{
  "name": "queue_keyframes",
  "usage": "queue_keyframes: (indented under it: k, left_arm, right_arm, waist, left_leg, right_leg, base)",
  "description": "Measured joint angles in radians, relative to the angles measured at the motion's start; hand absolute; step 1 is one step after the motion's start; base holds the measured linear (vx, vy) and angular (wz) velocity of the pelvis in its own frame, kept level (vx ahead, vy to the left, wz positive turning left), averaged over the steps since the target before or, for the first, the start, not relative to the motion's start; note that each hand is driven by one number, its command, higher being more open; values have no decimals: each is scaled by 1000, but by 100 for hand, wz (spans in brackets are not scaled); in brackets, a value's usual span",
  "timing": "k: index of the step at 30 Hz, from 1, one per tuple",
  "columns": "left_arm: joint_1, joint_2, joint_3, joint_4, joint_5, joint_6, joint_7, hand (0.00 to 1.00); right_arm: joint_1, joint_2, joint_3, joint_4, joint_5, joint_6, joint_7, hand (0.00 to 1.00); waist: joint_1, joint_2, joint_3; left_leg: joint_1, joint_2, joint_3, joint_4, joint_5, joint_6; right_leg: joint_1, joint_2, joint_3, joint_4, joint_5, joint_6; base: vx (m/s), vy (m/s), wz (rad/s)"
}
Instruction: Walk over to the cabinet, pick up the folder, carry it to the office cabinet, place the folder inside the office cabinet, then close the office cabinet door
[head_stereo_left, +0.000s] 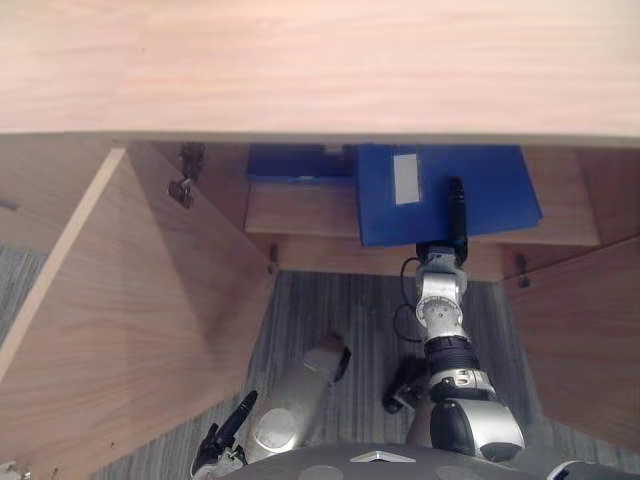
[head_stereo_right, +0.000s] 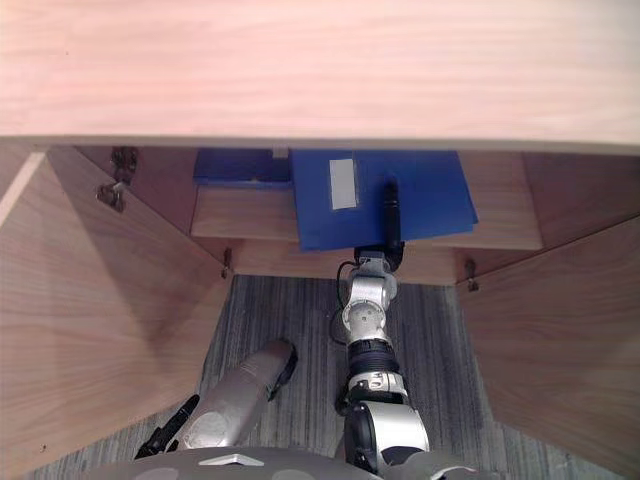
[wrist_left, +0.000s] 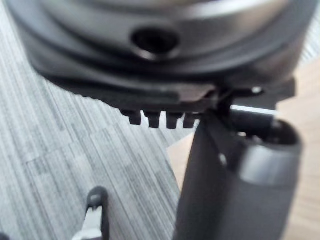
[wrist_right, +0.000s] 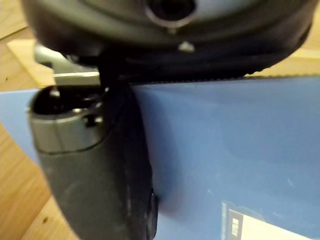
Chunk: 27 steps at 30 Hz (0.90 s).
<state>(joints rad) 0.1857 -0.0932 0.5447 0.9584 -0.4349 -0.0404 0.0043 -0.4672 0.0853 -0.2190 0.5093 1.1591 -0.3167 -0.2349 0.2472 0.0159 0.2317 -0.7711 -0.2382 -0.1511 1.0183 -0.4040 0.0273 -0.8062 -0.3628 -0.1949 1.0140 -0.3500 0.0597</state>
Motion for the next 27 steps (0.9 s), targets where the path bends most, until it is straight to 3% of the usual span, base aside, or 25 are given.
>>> queue_keyframes:
  k: [8, 15, 27]
  left_arm:
    - [1, 3, -36, -27, 0, 0, 14, 100]
    - [9, 15, -80, -58, -4, 5, 22, 100]
    - [10, 17, -99, -65, -4, 25, 33, 100]
  right_arm:
    - [-113, -26, -70, -3, 5, -41, -55, 0]
    - [-270, -73, -128, -16, 28, -89, -123, 0]
    - [-524, -210, -219, -12, 71, -113, -177, 0]
  waist:
    - [35, -4, -5]
    - [81, -9, -19]
    - [115, 6, -31]
  left_leg:
    - [-216, -12, 42, 142, -18, -17]
    - [-300, -20, 34, 176, -8, -34]
    - [-379, -34, -12, 202, 2, -65]
  right_leg:
    - [-238, -8, 71, 157, -16, -10]
    - [-330, -18, 71, 216, -32, -38]
    - [-389, -37, 29, 251, -50, -59]
  base:
    - [-102, -4, -2]
    - [-38, -70, 10]
    - [-20, -32, 11]
